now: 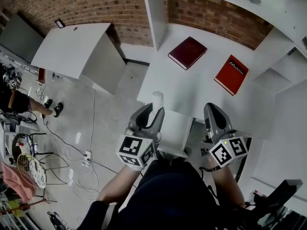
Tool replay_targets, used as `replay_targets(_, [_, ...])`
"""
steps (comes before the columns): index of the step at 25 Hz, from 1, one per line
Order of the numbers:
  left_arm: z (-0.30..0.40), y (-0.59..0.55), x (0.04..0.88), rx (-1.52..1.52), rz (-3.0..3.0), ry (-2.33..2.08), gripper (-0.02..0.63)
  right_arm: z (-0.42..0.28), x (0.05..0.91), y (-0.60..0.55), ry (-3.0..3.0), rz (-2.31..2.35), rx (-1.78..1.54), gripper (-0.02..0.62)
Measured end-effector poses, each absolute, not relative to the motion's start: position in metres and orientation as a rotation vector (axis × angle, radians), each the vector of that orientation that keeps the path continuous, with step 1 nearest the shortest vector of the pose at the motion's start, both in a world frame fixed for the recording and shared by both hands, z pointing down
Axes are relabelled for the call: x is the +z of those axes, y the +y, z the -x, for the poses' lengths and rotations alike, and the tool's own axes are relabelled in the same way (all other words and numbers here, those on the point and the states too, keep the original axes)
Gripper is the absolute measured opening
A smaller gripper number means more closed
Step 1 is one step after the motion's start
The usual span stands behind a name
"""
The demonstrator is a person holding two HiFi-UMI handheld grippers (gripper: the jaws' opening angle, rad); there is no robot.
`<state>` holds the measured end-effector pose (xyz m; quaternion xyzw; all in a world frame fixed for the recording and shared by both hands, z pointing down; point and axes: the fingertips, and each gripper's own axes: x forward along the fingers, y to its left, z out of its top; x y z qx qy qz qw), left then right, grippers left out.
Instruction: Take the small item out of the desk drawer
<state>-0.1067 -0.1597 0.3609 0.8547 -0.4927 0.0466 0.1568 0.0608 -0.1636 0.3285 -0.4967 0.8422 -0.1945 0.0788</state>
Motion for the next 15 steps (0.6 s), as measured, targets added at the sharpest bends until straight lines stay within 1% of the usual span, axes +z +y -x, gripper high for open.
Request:
replay_targets(7, [0.105, -0.148, 0.326, 0.059, -2.536, -1.428, 0.14, -0.064, 0.306, -0.16, 2.583, 1.565, -0.327, 0.002])
replay_targets(15, [0.111, -0.132, 0.291, -0.043, -2.59, -1.453, 0.14, -0.058, 0.278, -0.147, 2.586, 1.559, -0.162, 0.003])
